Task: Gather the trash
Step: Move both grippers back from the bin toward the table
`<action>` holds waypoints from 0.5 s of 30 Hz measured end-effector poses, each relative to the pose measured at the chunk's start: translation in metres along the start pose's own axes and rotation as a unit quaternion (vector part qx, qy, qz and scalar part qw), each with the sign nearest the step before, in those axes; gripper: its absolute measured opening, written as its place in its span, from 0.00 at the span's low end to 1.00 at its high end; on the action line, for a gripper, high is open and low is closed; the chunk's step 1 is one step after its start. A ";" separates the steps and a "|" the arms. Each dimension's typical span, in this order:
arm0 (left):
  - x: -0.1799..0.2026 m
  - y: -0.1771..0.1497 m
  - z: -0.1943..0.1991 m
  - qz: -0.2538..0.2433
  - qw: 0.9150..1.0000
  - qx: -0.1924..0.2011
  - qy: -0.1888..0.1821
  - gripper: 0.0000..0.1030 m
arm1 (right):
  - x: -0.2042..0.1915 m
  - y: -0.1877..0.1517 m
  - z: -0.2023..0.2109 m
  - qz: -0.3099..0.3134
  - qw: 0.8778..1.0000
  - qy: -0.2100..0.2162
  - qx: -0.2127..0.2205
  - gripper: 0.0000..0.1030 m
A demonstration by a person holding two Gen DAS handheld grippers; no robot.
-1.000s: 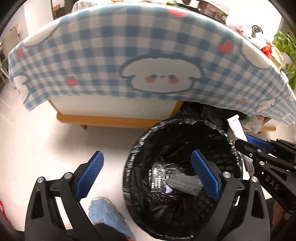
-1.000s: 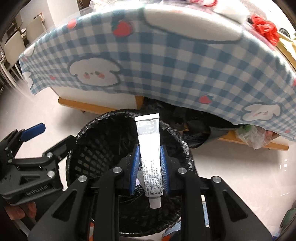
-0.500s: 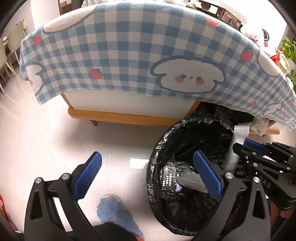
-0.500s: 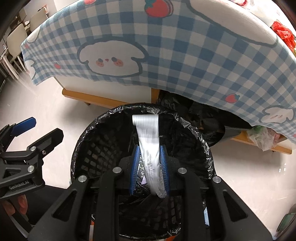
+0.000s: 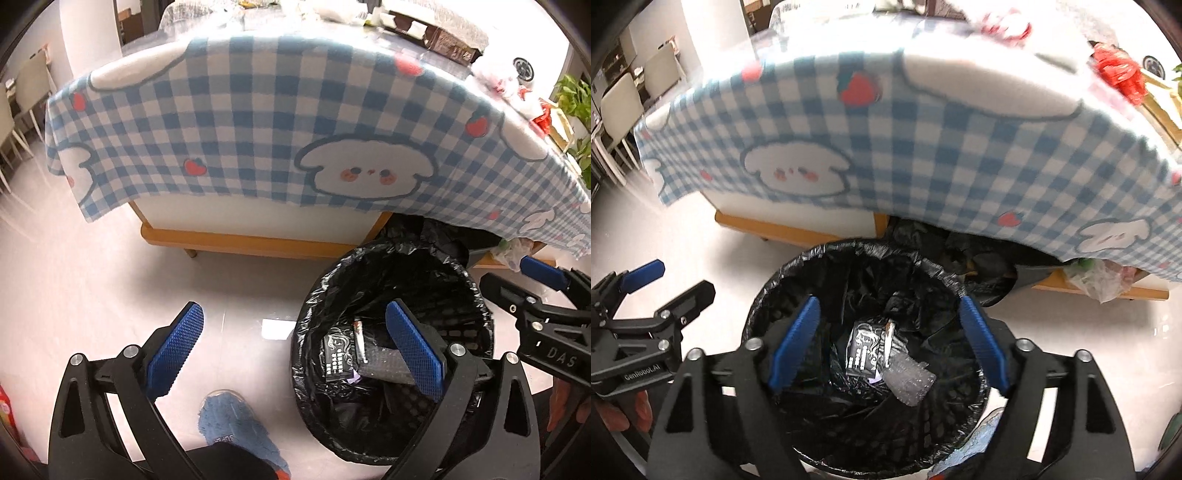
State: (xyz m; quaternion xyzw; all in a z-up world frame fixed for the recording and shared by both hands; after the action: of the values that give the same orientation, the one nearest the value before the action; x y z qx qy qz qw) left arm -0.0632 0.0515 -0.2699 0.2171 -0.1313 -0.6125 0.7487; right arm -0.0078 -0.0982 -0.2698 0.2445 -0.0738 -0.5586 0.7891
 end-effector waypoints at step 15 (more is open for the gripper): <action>0.010 0.036 0.054 -0.004 0.999 0.036 -0.001 0.94 | 0.014 0.037 0.070 0.003 0.997 -0.026 0.075 0.93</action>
State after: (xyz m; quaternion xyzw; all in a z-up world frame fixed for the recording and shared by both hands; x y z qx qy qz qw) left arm -0.0553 0.0382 -0.2064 0.2435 -0.1536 -0.6104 0.7379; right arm 0.0012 -0.1231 -0.1944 0.2885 -0.1368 -0.5553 0.7679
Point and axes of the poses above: each gripper's, at about its wrist camera, not at the fingertips, and z roughly against the way its jaws point, x to its right, y to its top, the point moved 9 cm from there along -z, roughly the way its jaws point, and after that the axes turned 9 degrees about y, right-handed, at the moved point
